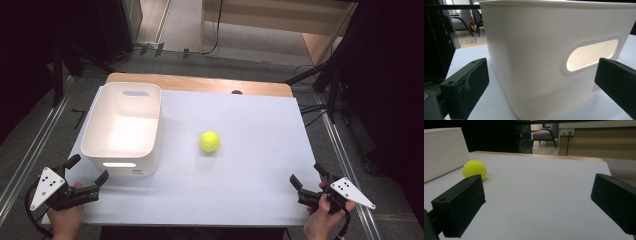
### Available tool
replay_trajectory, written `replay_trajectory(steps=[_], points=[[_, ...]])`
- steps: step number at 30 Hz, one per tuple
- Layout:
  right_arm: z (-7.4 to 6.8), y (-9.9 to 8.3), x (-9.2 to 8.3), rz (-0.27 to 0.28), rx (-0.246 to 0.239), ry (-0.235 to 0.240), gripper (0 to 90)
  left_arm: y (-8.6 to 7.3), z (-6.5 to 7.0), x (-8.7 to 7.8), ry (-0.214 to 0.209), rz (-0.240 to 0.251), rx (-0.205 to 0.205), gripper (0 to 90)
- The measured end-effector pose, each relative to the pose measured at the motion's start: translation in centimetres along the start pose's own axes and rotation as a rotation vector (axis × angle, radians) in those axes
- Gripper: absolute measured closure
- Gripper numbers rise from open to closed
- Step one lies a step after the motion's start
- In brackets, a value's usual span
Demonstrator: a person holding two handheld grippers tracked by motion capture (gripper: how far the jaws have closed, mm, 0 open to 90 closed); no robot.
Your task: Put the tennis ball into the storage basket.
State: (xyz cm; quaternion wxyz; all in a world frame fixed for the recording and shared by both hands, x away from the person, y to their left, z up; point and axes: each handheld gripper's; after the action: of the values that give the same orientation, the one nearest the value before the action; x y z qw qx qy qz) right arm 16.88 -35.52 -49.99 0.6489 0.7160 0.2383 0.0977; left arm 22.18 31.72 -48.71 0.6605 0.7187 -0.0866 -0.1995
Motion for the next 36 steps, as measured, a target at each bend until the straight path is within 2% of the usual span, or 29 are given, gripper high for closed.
replay_trajectory(steps=[7, 12, 14, 20, 26, 31, 32, 36], points=[[-0.9, 0.7, 0.8, -0.048, -0.035, -0.002, 0.0, 0.0, 0.0, 0.0, 0.001, 0.0, 0.003, 0.0], [-1.3, 1.2, 1.7, -0.067, -0.013, 0.014, 0.0, 0.0, 0.1, 0.0, 0.001, -0.001, 0.009, 0.0], [-1.5, 1.4, 2.0, -0.088, -0.031, 0.014, 0.0, 0.0, 0.1, 0.0, 0.002, -0.002, 0.013, 0.0], [-1.6, 2.3, 2.5, -0.101, -0.054, 0.008, 0.0, 0.0, 0.1, 0.0, 0.002, -0.004, 0.013, 0.0], [-1.6, 3.4, 2.8, -0.11, -0.054, 0.018, 0.0, 0.0, 0.3, 0.1, 0.006, -0.009, 0.028, 0.0], [-2.0, 4.1, 3.8, -0.144, -0.085, 0.039, 0.0, 0.0, 0.2, 0.0, 0.004, -0.003, 0.017, 0.0], [-2.1, 4.4, 4.2, -0.155, -0.087, 0.056, 0.0, 0.0, 0.2, 0.0, 0.007, -0.006, 0.017, 0.0], [-2.3, 4.7, 4.7, -0.167, -0.099, 0.06, 0.0, 0.0, 0.2, 0.0, 0.007, -0.008, 0.024, 0.0]])
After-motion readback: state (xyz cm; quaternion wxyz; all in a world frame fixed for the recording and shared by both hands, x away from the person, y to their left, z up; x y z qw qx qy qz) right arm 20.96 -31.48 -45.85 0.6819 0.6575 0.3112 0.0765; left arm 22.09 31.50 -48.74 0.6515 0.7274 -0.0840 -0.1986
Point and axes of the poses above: each handheld gripper's, and its own axes: x roughly forward along the jaws, y roughly out of its top, z roughly to its right, and after that the axes turned 7 degrees about y, right-handed
